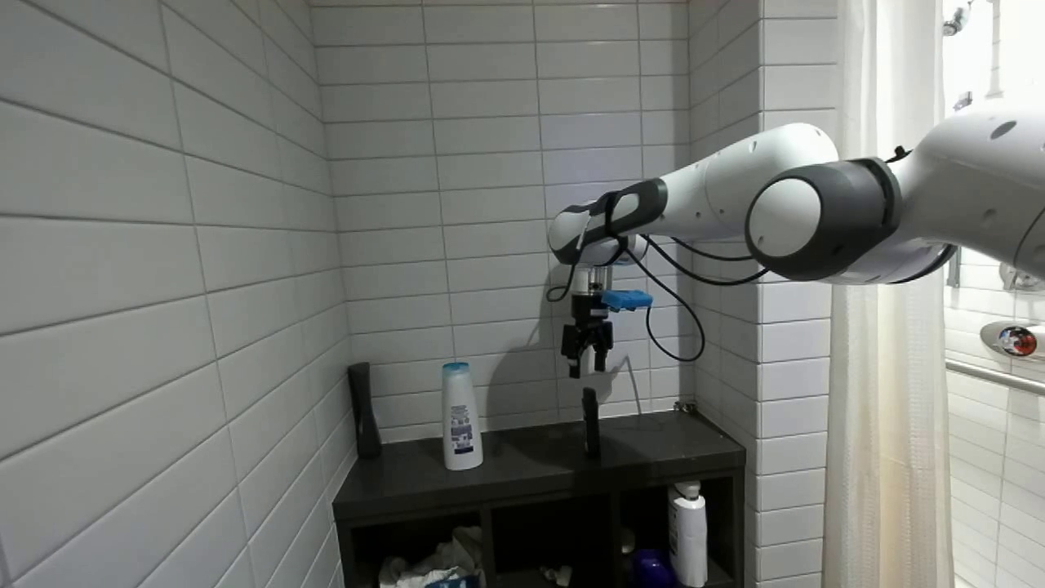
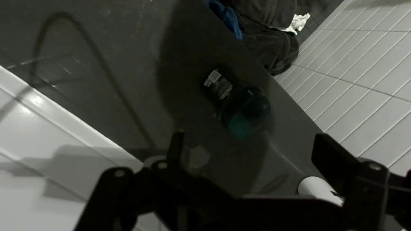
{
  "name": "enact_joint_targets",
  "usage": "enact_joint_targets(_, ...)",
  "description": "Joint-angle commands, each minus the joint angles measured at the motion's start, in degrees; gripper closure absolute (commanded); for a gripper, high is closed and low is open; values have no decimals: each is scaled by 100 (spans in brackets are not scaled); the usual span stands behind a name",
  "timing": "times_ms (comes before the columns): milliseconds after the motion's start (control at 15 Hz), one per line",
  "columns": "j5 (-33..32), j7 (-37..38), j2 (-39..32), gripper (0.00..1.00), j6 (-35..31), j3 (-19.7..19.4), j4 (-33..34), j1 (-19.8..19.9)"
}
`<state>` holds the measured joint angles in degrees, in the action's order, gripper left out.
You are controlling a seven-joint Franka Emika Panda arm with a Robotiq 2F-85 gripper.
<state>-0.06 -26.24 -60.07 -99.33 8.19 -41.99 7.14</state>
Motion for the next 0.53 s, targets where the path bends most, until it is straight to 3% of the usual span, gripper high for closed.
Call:
enact_joint_targets(0, -100, 194, -34, 0, 231, -117, 178, -80)
enact_joint_targets(467, 1, 100, -1, 0, 92, -41, -4, -19)
